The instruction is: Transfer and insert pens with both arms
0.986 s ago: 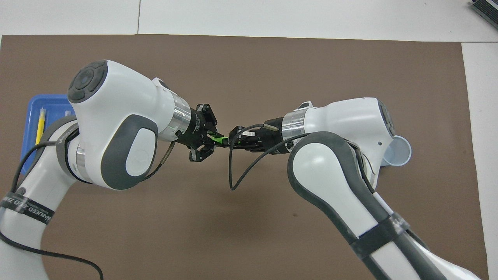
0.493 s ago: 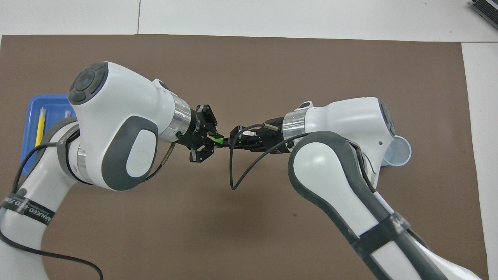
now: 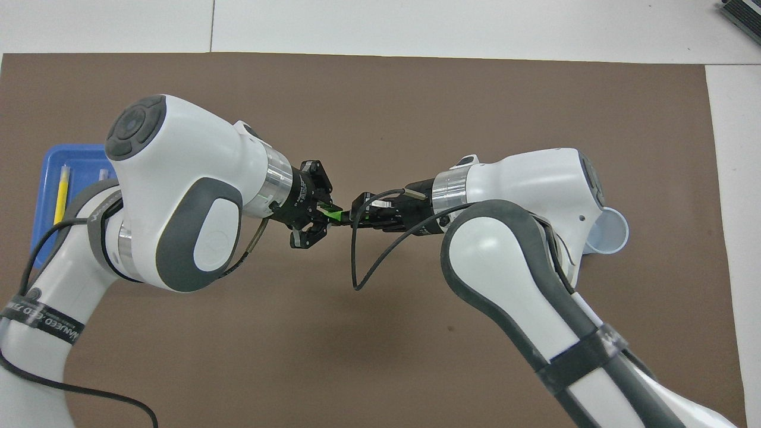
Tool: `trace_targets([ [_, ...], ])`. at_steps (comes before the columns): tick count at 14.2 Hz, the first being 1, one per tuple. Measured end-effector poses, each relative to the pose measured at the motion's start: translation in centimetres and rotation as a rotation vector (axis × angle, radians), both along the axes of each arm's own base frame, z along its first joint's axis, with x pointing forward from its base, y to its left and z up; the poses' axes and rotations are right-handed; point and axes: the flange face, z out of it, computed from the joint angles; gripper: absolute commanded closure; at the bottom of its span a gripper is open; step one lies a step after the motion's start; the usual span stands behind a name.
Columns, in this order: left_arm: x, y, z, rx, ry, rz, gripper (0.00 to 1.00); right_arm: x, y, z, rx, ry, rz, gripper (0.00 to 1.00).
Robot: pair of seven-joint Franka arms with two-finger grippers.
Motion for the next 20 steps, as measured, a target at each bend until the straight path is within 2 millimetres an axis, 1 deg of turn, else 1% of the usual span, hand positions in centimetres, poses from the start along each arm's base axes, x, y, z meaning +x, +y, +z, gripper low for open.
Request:
trace_targets([
  [2,-0.4,-0.5,-0.3,0.003,0.007,-0.010,0.00,0.1,0.1,0.4,0.004,-0.007,0.001,1.00],
  [5,-0.9,-1.1,-0.6,0.005,0.011,-0.023,0.00,0.2,0.2,0.8,0.008,-0.015,0.001,1.00],
  [8,-0.5,-0.4,-0.3,0.005,0.007,-0.010,0.00,0.2,0.2,0.9,0.009,-0.016,0.001,1.00],
  [10,0.2,1.3,0.3,0.003,-0.001,0.017,0.00,0.2,0.2,0.9,0.009,-0.016,0.001,1.00],
  [14,2.4,6.6,1.7,-0.006,-0.034,0.076,0.00,0.2,0.2,0.9,0.008,-0.016,0.001,1.00],
  [16,2.8,8.2,2.7,0.000,-0.058,0.094,0.00,0.3,0.0,0.8,-0.021,-0.031,0.016,1.00],
  [18,3.4,9.9,3.3,0.005,-0.075,0.122,0.00,0.6,-1.0,0.5,-0.103,-0.072,0.049,1.00],
  [20,4.0,11.8,3.4,0.007,-0.082,0.156,0.00,1.2,-2.7,0.2,-0.194,-0.099,0.090,1.00],
])
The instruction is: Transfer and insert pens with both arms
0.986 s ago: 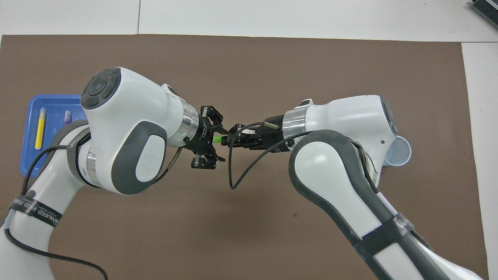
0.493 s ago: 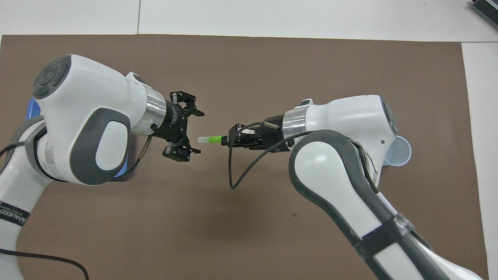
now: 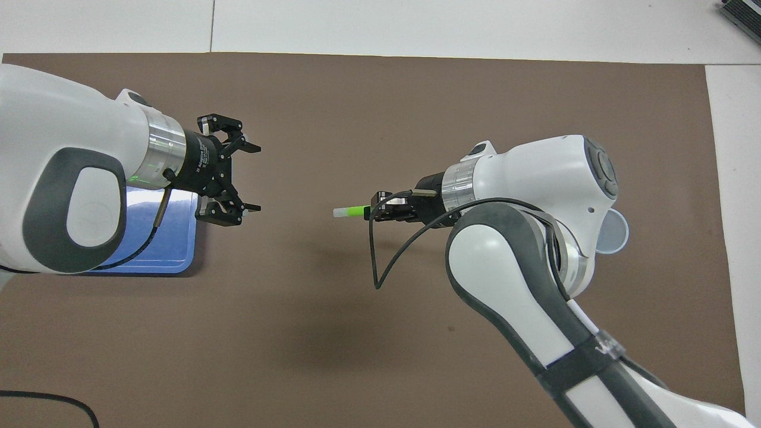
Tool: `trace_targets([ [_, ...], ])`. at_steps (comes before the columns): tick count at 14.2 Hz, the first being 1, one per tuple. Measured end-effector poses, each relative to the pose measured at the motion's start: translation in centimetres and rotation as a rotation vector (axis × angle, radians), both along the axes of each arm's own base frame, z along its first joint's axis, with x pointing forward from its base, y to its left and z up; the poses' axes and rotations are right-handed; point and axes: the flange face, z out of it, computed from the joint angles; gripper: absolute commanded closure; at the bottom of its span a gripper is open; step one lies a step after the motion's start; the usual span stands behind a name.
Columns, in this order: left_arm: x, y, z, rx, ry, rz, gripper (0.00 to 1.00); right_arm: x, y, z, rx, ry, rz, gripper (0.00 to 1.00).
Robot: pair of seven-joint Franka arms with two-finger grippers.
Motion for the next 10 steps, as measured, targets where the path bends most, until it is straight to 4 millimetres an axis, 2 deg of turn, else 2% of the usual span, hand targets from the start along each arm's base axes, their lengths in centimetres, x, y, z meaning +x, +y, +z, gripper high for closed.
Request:
trace_targets([
  [4,1.5,3.2,0.7,-0.004,-0.056,0.072,0.00,0.8,-4.9,0.5,-0.179,-0.018,0.074,1.00],
  [10,2.7,9.7,1.5,0.012,-0.094,0.145,0.00,-0.4,-10.2,4.5,-0.437,-0.067,0.178,1.00],
])
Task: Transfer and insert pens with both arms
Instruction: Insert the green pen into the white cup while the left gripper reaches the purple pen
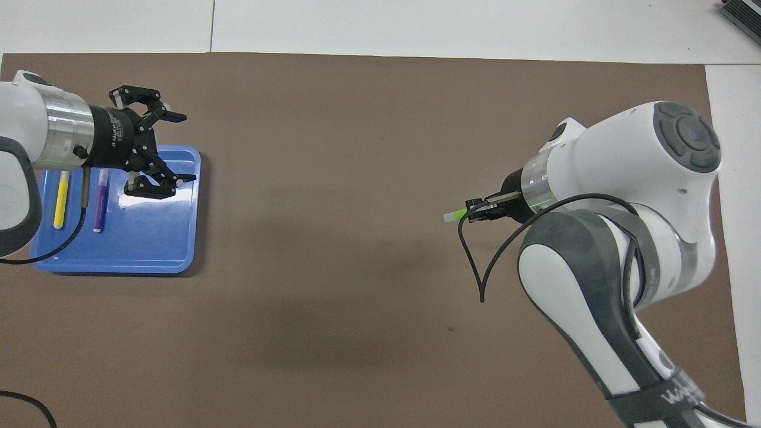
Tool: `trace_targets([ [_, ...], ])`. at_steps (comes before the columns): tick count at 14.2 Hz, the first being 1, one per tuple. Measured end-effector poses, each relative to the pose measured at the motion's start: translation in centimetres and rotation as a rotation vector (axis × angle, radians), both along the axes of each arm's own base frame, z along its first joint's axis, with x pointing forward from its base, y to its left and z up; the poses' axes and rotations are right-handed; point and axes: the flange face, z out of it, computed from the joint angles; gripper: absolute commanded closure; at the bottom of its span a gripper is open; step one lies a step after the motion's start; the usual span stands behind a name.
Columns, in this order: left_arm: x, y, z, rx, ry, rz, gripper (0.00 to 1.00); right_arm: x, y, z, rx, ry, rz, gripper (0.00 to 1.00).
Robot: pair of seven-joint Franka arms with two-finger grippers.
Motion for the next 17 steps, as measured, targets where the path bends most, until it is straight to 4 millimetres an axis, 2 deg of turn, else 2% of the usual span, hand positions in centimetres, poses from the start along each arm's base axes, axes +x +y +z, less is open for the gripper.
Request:
trace_targets([
  [2,0.2,1.4,0.0,0.026,-0.029,-0.045,0.00,-0.6,-1.4,1.2,-0.083,-0.011,0.025,1.00],
  [6,0.2,2.4,-0.2,0.123,-0.092,-0.211,0.00,-1.5,-4.5,3.1,-0.231,-0.024,0.046,1.00],
  [9,0.2,5.1,-0.6,0.192,-0.127,-0.350,0.00,-1.8,-6.4,4.2,-0.314,-0.044,0.046,1.00],
  [14,0.1,9.7,-1.8,0.339,-0.191,-0.710,0.00,-1.5,-11.0,3.5,-0.376,-0.030,0.028,1.00],
  [17,0.0,12.6,-4.1,0.423,-0.186,-0.968,0.00,-1.4,-13.8,2.4,-0.378,-0.035,0.033,1.00],
])
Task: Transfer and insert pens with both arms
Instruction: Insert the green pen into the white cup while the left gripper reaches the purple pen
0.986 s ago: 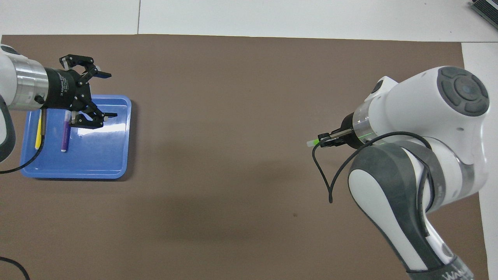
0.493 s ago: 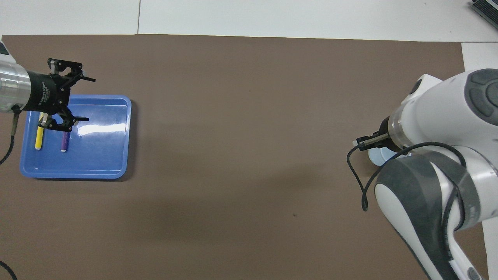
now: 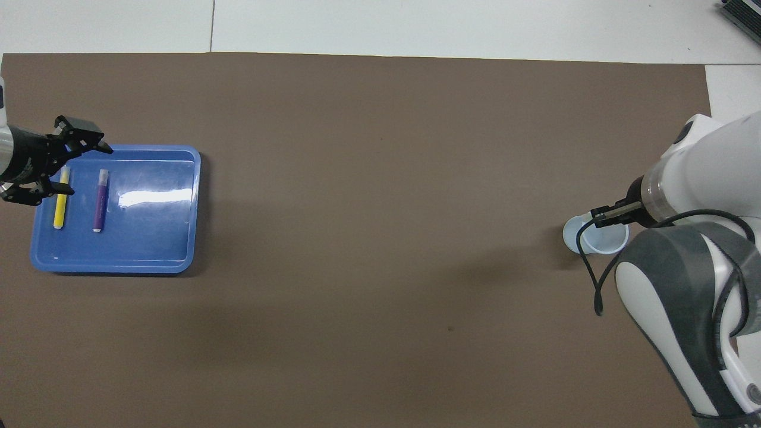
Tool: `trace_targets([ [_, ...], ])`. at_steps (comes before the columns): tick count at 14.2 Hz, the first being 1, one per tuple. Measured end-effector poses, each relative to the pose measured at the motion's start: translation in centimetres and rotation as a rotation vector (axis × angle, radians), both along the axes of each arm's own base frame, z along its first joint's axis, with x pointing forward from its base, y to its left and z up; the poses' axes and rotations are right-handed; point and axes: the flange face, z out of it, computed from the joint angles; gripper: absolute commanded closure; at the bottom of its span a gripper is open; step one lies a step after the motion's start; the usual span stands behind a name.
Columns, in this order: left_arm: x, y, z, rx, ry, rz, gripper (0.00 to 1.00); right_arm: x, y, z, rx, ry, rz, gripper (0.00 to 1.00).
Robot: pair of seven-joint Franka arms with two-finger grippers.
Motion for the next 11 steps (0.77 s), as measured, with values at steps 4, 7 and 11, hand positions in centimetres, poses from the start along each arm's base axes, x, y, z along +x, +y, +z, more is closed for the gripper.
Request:
trace_targets([
  [4,0.9,2.6,-3.5,0.039,0.011,-0.216,0.00,-1.0,-2.0,-2.0,0.003,-0.003,-0.002,1.00],
  [7,1.4,2.6,-4.9,0.051,0.009,-0.323,0.00,-1.9,-2.4,-3.3,0.003,0.001,-0.005,1.00],
  [11,1.7,2.9,-5.9,0.117,0.024,-0.472,0.00,-2.5,-3.4,-4.0,-0.009,0.008,-0.013,1.00],
])
